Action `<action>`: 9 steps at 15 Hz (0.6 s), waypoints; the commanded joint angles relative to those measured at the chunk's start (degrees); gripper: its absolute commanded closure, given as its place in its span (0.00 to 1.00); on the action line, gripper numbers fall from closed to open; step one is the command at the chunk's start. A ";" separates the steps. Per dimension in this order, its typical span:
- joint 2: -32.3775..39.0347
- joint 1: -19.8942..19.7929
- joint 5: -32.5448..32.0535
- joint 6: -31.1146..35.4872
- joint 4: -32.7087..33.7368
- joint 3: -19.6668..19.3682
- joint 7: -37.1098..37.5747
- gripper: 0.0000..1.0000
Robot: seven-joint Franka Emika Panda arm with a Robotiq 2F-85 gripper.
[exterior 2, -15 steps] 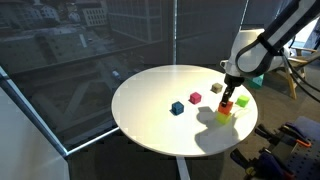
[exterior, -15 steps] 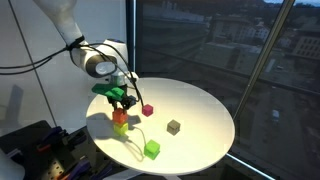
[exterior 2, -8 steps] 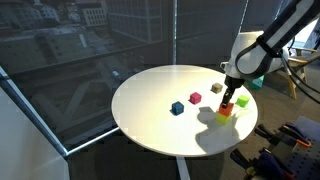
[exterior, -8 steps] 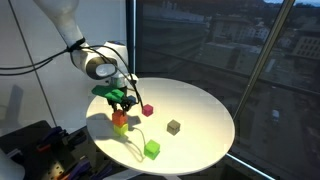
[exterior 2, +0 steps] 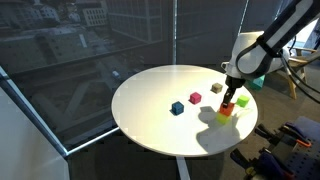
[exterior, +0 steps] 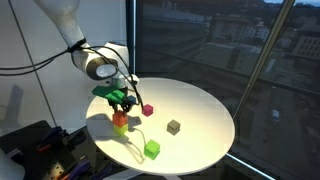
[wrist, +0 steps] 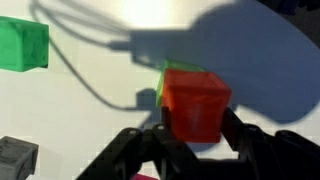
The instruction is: Put the orange toy block on top of the light green toy block
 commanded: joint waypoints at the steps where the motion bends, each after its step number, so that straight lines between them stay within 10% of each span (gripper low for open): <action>1: -0.31 -0.94 0.18 0.72 -0.24 0.36 -0.99 0.21; 4: -0.31 -0.95 0.22 0.66 -0.22 0.39 -0.98 0.00; 9: -0.59 -0.91 0.16 0.36 -0.32 0.40 -0.96 0.00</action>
